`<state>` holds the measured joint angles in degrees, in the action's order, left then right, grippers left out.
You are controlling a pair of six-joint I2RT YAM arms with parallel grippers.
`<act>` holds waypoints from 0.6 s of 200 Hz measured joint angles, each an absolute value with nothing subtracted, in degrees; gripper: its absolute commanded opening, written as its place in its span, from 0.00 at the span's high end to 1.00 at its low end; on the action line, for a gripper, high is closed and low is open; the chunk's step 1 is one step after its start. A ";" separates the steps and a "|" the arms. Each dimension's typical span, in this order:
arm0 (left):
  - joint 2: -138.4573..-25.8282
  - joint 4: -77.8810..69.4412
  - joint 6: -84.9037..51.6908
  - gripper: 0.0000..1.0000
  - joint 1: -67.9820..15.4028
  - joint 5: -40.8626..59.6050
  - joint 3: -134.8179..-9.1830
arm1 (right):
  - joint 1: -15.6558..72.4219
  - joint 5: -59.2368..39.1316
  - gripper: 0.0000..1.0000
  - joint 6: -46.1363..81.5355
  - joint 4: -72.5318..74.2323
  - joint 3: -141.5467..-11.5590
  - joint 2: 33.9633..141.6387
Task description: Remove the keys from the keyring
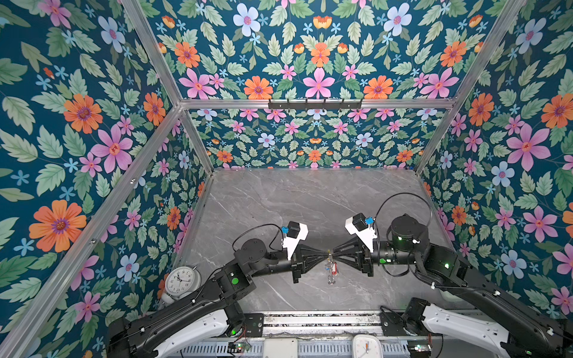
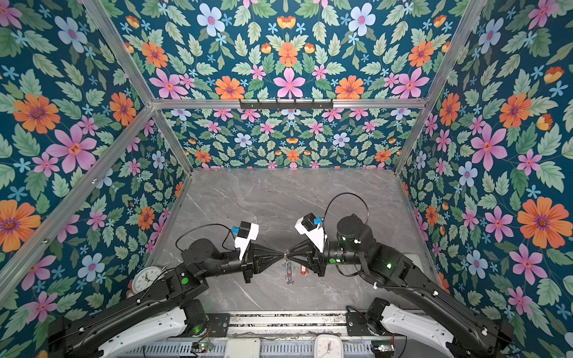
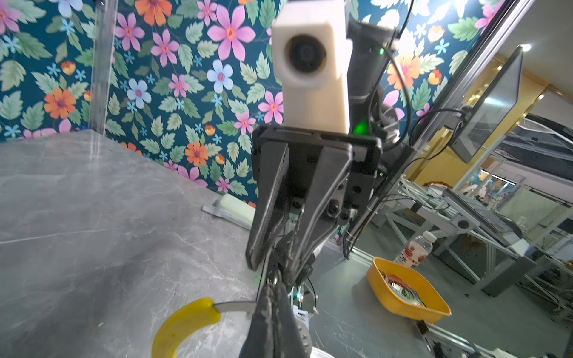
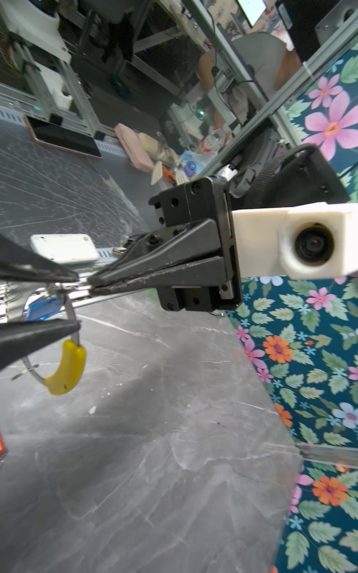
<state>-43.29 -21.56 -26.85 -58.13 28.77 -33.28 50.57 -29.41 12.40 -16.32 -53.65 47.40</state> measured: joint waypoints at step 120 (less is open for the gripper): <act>-45.01 -49.54 -32.84 1.00 -58.13 18.15 -23.00 | 51.44 -27.64 0.81 24.03 11.97 -43.94 48.03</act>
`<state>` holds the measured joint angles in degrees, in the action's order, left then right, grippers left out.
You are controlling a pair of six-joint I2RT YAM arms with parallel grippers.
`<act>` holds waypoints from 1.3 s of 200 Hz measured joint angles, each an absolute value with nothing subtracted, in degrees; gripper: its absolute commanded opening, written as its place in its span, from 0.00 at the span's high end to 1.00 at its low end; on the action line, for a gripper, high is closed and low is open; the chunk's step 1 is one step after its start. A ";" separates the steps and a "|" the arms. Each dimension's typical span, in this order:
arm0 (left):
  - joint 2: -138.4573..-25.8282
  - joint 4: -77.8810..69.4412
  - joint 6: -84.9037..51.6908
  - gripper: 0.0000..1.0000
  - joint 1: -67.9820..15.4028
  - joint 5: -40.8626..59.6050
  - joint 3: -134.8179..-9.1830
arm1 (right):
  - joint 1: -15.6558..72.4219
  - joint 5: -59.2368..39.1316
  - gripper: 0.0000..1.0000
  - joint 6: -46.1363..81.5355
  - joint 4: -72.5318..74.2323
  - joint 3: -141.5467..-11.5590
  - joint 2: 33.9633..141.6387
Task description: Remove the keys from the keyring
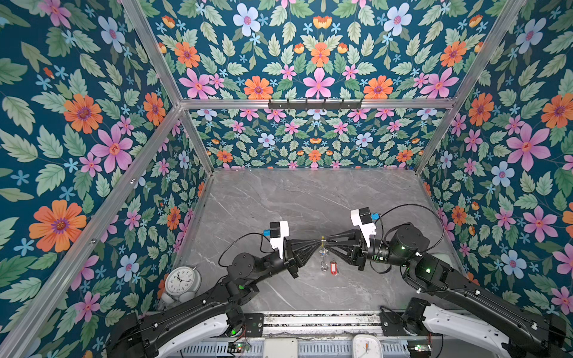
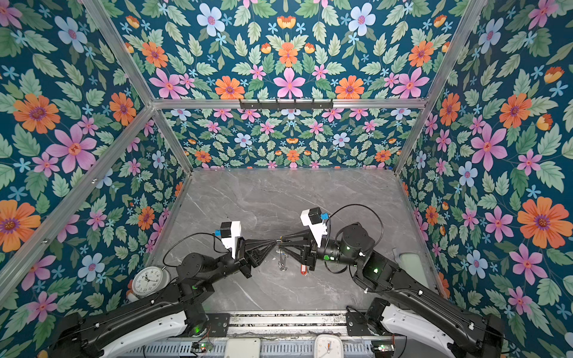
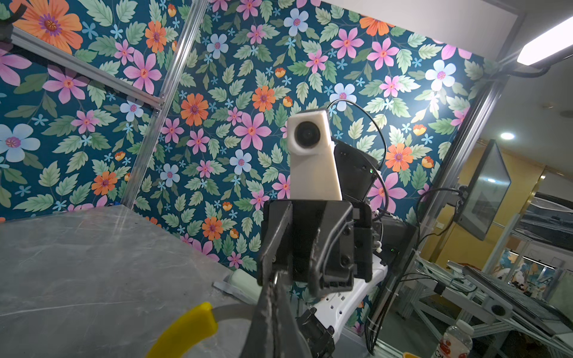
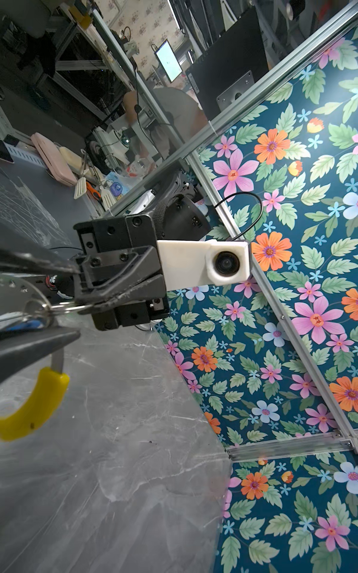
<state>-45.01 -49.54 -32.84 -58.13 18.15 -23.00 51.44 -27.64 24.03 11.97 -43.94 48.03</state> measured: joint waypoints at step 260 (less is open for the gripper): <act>-41.25 -13.87 -31.00 0.65 -58.06 27.18 -38.89 | 50.02 -36.67 1.00 8.64 -22.31 -60.47 52.71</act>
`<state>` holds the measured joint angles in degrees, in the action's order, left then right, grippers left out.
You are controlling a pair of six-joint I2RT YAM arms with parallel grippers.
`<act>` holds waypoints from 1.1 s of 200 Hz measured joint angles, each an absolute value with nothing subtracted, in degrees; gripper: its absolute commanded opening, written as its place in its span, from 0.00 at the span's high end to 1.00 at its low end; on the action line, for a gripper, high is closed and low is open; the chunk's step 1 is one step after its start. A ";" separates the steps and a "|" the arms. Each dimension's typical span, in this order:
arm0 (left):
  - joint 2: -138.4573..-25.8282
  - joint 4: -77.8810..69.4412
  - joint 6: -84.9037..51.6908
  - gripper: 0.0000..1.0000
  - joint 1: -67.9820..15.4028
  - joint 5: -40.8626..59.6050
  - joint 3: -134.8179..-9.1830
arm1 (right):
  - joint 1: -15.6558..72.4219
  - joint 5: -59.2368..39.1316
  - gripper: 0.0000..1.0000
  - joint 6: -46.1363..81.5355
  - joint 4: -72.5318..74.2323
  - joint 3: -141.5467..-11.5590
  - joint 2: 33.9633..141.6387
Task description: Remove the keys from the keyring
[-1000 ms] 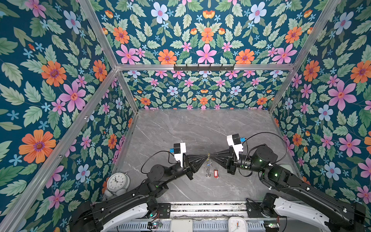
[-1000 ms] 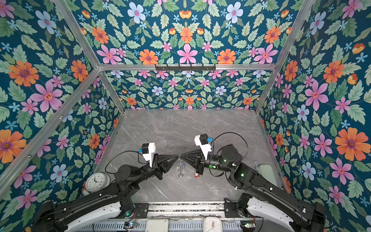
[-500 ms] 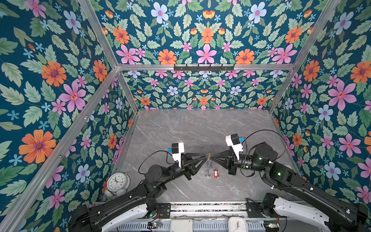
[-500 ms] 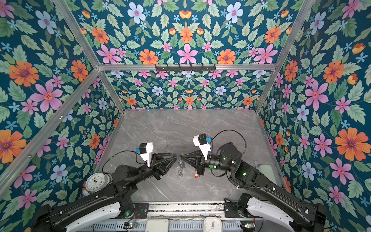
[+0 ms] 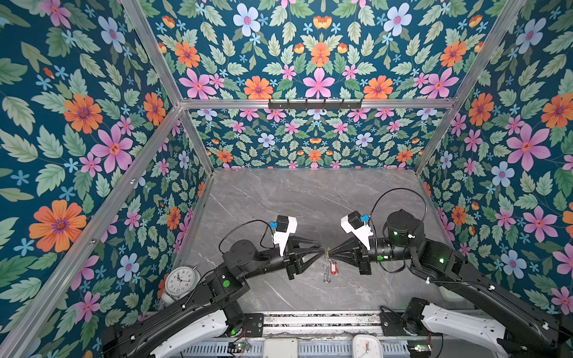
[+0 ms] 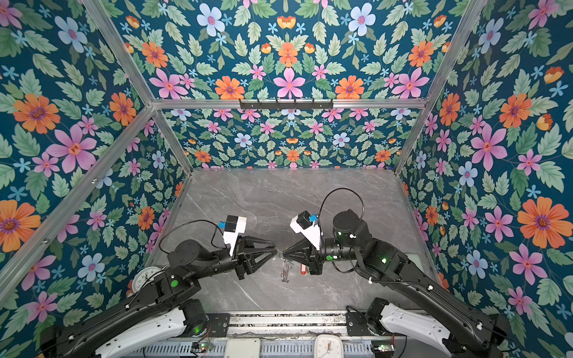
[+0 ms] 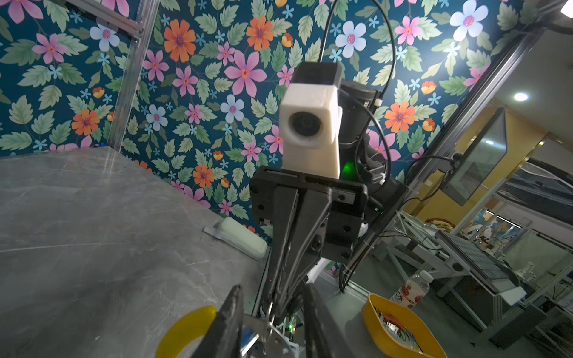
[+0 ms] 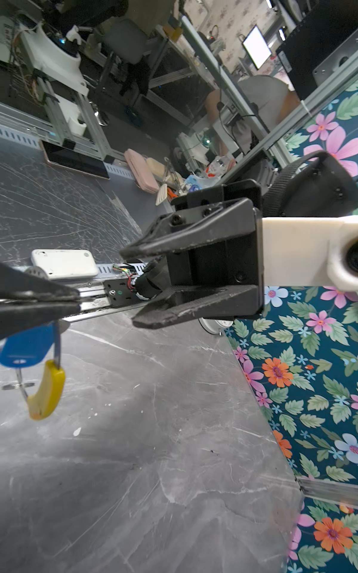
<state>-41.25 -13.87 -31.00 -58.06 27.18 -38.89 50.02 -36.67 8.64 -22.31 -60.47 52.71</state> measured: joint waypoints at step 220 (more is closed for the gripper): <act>-46.02 -5.87 -28.08 1.00 -58.04 32.64 -42.33 | 49.87 -35.29 0.65 5.43 -28.88 -63.72 54.39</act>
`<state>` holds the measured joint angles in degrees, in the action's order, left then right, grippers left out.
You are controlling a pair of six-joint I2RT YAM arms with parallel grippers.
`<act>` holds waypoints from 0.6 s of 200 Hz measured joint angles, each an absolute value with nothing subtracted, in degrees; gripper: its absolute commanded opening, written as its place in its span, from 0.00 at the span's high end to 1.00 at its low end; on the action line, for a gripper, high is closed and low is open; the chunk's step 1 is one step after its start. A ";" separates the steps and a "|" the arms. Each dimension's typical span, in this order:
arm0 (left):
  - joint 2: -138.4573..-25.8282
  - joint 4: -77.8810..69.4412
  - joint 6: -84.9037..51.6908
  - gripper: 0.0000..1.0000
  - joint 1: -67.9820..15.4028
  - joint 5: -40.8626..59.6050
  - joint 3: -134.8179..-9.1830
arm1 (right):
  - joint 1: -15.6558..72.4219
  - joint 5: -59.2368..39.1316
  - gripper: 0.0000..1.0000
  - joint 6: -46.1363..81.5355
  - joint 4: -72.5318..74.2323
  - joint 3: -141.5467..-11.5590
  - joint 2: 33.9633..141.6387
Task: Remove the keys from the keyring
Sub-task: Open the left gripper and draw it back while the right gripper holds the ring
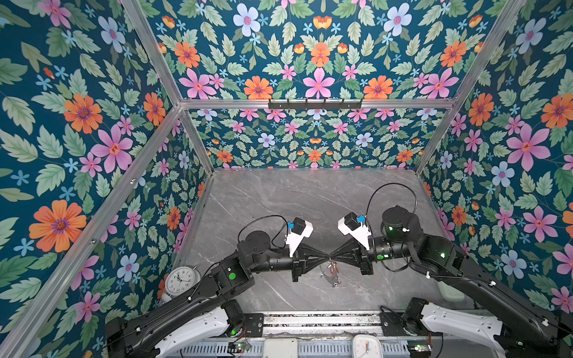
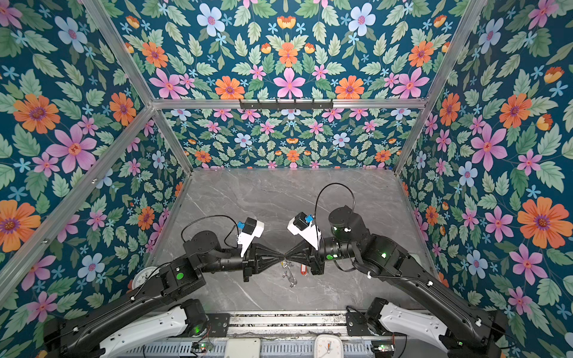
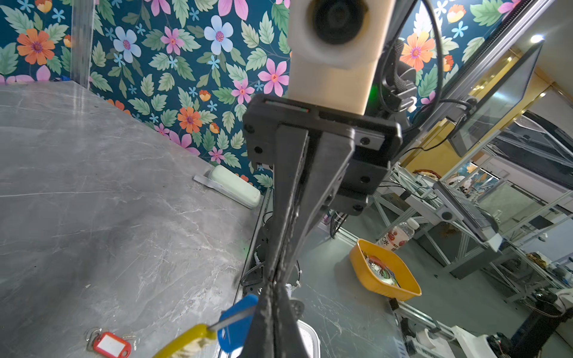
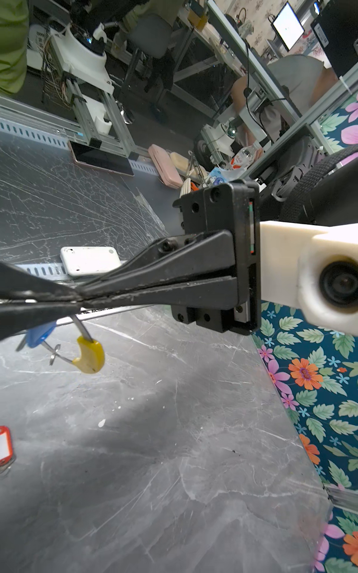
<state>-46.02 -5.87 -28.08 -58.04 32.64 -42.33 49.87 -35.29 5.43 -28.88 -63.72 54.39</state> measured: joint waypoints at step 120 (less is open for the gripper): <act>-40.64 -13.37 -28.62 1.00 -58.13 12.49 -36.34 | 62.08 -10.22 0.53 8.91 -10.41 -47.44 48.40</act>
